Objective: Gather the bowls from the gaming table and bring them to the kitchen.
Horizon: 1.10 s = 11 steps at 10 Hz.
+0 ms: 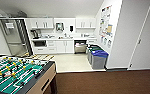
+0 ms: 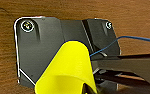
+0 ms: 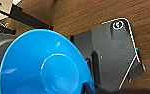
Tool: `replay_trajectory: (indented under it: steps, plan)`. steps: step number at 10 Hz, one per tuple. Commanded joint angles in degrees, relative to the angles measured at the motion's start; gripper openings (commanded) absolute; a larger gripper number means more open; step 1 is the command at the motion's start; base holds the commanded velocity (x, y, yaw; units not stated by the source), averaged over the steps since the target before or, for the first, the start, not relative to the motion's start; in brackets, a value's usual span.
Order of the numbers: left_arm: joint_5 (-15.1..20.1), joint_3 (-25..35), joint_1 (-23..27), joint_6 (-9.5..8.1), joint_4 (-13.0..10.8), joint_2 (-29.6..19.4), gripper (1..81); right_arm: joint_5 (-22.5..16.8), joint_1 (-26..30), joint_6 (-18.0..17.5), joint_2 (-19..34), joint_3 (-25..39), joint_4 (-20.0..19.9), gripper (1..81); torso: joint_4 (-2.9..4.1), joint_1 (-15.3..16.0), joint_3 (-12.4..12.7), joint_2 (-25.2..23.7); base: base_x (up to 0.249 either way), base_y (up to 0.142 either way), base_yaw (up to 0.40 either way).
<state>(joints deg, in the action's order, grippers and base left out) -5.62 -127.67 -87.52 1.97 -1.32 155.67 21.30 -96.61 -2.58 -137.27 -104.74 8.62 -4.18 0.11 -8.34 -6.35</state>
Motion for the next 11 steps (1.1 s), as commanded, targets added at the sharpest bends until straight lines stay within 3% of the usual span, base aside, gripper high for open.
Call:
replay_trajectory:
  steps: [1,8,11]
  plan:
    - [2.98,0.76,2.31,0.57,-0.7,-1.24,1.0,-2.31,1.46,0.13,2.14,1.13,1.4,1.0,0.0,0.0,0.0,0.0,0.24,0.0,0.0]
    - [2.98,0.76,2.47,0.57,-0.7,-1.15,1.0,-2.31,1.46,0.12,2.06,1.13,1.4,1.0,0.0,-0.04,0.0,0.02,0.245,0.0,0.0]
    - [2.98,0.76,2.48,0.57,-0.7,-1.06,1.0,-2.31,1.46,0.12,2.14,1.04,1.4,1.0,0.0,-0.09,0.0,0.0,0.247,-0.112,0.0]
